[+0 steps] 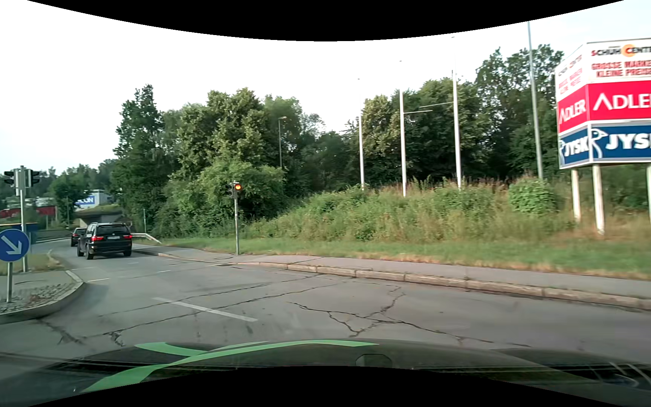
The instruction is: Follow the waypoints while adhering to traffic rules and regulations
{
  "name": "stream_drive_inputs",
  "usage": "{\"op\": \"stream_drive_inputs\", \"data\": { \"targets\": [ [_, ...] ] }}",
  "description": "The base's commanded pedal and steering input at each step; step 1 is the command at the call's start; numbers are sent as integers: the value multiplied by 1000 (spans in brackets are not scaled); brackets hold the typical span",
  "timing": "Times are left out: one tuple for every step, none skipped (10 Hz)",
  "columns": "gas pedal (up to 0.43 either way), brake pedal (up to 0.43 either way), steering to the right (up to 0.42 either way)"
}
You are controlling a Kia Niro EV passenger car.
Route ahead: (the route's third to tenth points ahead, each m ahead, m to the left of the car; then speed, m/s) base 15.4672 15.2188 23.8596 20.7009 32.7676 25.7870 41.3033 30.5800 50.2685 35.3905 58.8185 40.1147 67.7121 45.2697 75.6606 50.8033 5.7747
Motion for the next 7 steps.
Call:
{"op": "stream_drive_inputs", "data": {
  "targets": [
    [130,0,-366],
    [130,0,-358],
    [130,0,-348],
    [130,0,-339],
    [130,0,-324],
    [130,0,-314],
    [130,0,-310]
  ]
}}
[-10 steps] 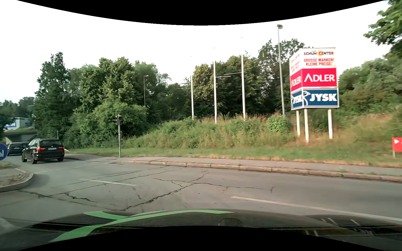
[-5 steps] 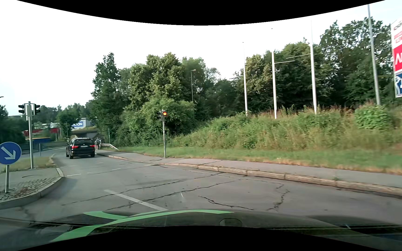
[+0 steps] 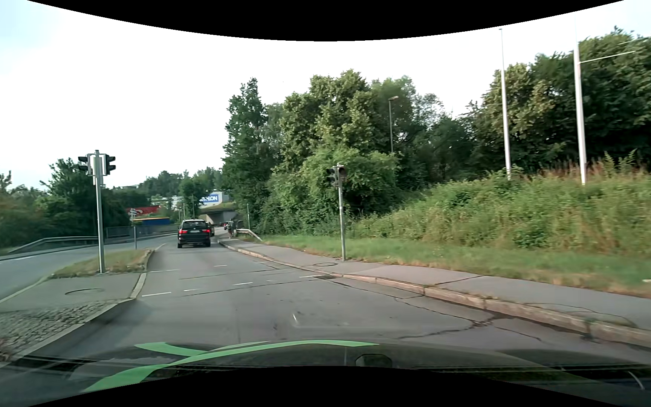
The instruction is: Follow the waypoints while adhering to traffic rules and regulations
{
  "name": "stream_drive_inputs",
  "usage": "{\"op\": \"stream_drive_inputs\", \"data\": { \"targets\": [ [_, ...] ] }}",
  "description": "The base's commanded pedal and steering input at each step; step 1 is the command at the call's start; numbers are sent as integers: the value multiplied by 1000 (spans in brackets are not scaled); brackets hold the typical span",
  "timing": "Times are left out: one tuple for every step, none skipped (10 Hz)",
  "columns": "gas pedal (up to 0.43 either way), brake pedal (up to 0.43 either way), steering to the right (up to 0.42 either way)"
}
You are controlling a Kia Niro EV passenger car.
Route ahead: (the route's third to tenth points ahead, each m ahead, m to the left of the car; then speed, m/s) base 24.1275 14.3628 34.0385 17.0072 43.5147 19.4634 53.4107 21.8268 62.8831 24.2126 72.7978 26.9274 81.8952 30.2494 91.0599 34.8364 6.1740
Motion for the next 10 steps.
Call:
{"op": "stream_drive_inputs", "data": {
  "targets": [
    [130,0,-299],
    [130,0,-288],
    [130,0,-280],
    [150,0,-268],
    [150,0,-242],
    [150,0,-226],
    [150,0,-223],
    [150,0,-222],
    [150,0,-213],
    [150,0,-191]
  ]
}}
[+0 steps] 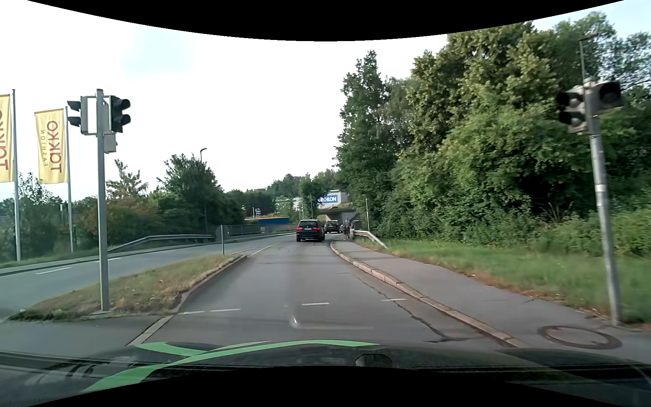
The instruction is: Follow the waypoints while adhering to traffic rules and regulations
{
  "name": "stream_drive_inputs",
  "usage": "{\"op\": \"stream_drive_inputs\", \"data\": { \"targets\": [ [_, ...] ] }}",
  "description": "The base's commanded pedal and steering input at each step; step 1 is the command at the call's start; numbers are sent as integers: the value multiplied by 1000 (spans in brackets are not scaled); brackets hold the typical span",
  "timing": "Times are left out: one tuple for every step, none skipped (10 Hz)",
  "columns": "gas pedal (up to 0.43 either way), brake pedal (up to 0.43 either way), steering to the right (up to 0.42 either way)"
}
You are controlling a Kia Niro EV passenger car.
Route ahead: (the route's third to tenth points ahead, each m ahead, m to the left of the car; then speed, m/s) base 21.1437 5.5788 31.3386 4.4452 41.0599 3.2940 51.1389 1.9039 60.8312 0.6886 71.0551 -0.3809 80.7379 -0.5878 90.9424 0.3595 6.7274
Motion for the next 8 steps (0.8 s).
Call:
{"op": "stream_drive_inputs", "data": {
  "targets": [
    [150,0,-159],
    [150,0,-129],
    [150,0,-120],
    [150,0,-116],
    [150,0,-111],
    [150,0,-97],
    [150,0,-76],
    [150,0,-59]
  ]
}}
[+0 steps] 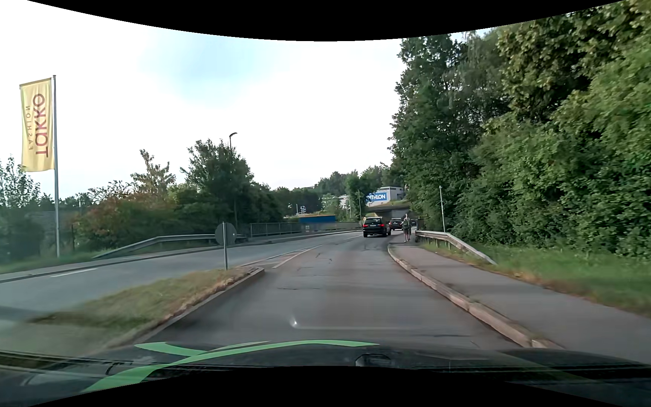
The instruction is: Follow the waypoints while adhering to traffic rules and regulations
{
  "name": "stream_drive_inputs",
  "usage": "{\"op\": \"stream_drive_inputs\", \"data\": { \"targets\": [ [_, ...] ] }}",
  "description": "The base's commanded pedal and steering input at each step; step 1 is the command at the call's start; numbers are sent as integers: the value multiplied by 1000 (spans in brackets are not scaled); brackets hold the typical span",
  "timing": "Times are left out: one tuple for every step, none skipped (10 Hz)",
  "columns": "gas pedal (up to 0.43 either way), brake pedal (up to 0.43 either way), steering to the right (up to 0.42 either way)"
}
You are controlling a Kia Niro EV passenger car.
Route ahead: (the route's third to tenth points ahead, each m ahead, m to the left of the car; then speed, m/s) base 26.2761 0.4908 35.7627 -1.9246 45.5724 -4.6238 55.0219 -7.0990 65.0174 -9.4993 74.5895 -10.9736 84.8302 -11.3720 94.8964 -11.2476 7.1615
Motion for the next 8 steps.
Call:
{"op": "stream_drive_inputs", "data": {
  "targets": [
    [150,0,-46],
    [150,0,-36],
    [150,0,-25],
    [157,0,-13],
    [157,0,-5],
    [157,0,-1],
    [169,0,3],
    [169,0,8]
  ]
}}
